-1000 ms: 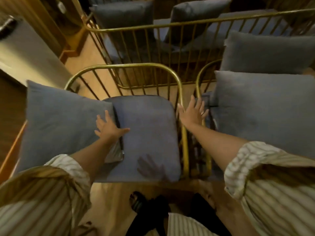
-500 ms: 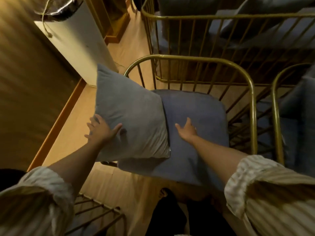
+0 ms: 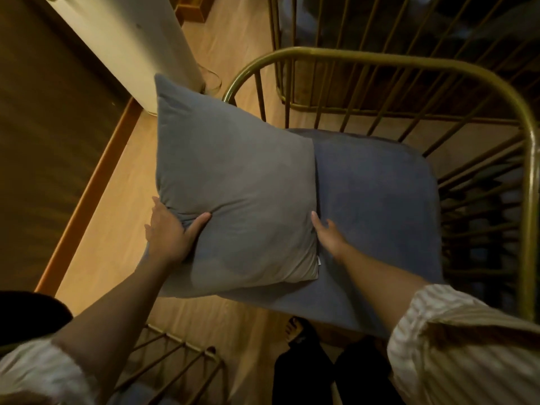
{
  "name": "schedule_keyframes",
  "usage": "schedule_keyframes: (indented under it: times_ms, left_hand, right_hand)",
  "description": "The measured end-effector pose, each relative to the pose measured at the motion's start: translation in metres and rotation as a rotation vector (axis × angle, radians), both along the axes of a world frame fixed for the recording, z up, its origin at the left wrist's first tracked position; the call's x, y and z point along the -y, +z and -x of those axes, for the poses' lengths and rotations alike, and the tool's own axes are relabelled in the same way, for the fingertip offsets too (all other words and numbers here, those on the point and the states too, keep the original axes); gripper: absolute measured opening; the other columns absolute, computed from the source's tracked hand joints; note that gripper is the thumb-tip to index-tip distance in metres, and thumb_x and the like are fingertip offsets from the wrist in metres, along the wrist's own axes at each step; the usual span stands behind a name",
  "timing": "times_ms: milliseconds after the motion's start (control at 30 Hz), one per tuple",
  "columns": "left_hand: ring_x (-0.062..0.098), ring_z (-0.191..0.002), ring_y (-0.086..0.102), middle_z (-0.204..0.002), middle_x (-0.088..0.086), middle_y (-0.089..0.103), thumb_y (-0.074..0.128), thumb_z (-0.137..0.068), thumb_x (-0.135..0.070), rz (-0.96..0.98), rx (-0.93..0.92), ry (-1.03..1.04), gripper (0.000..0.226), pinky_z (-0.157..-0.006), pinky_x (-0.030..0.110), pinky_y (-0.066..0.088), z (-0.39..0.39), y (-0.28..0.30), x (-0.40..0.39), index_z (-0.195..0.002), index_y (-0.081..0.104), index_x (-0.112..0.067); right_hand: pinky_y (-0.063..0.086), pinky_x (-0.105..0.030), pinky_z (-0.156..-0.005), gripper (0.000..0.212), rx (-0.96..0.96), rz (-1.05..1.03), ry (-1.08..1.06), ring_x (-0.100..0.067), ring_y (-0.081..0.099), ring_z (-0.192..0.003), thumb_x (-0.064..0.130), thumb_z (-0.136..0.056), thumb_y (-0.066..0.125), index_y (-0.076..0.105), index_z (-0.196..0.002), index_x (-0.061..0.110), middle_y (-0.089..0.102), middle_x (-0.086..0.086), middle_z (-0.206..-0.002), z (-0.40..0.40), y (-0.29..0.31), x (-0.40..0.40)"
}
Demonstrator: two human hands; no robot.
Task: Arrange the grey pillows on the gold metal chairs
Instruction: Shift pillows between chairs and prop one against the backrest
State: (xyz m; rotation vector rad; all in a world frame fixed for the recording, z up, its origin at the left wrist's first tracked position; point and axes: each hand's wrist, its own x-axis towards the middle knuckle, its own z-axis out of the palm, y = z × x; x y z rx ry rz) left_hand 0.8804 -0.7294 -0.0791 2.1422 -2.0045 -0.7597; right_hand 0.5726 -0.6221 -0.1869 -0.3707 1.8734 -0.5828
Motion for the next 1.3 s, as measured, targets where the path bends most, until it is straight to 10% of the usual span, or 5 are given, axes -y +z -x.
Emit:
schedule_keyframes:
  times_ms: [133, 333, 500, 767, 1300]
  left_hand:
    - [0.04, -0.132, 0.045, -0.152, 0.015, 0.039, 0.055, -0.076, -0.079, 0.048, -0.043, -0.056, 0.107, -0.103, 0.054, 0.043, -0.012, -0.01, 0.008, -0.154, 0.018, -0.016]
    - [0.038, -0.134, 0.046, -0.154, 0.013, 0.038, 0.061, -0.083, -0.066, 0.018, -0.106, -0.058, 0.094, -0.104, 0.051, 0.042, -0.015, -0.01, 0.011, -0.152, 0.022, -0.015]
    - [0.03, -0.129, 0.053, -0.146, 0.006, 0.05, 0.075, -0.071, -0.066, -0.023, -0.286, 0.091, 0.099, -0.102, 0.044, 0.045, -0.012, 0.013, 0.009, -0.147, 0.031, -0.021]
    - [0.018, -0.123, 0.055, -0.139, -0.001, 0.055, 0.082, -0.06, -0.067, 0.023, -0.416, 0.029, 0.102, -0.096, 0.031, 0.046, 0.076, 0.03, -0.022, -0.142, 0.04, -0.023]
    - [0.02, -0.125, 0.052, -0.139, -0.008, 0.049, 0.095, -0.045, -0.056, -0.617, -0.353, -0.248, 0.124, -0.105, 0.05, 0.046, 0.102, -0.071, -0.035, -0.147, 0.027, -0.036]
  right_hand:
    - [0.033, -0.043, -0.121, 0.139, 0.171, 0.074, -0.149, -0.022, 0.048, -0.138, 0.108, -0.046, 0.038, 0.05, -0.147, 0.014, 0.051, -0.003, -0.152, 0.009, -0.071, 0.011]
    - [0.048, -0.036, -0.098, 0.072, 0.444, 0.149, -0.377, -0.016, 0.062, -0.108, 0.077, -0.09, 0.04, 0.059, -0.136, 0.025, 0.067, 0.003, -0.121, -0.001, -0.022, 0.024]
    - [0.039, -0.045, -0.115, 0.108, 0.581, 0.162, -0.375, -0.023, 0.059, -0.126, 0.094, -0.054, 0.064, 0.055, -0.144, 0.034, 0.063, -0.001, -0.14, 0.026, -0.002, 0.009]
    - [0.049, -0.044, -0.096, 0.107, 0.502, 0.172, -0.432, -0.028, 0.057, -0.126, 0.084, -0.055, 0.068, 0.048, -0.147, 0.034, 0.061, -0.003, -0.138, 0.101, 0.05, -0.059]
    - [0.051, -0.042, -0.104, 0.101, 0.396, 0.135, -0.57, -0.023, 0.069, -0.114, 0.064, -0.052, 0.09, 0.06, -0.139, 0.021, 0.07, -0.004, -0.13, 0.137, 0.009, -0.16]
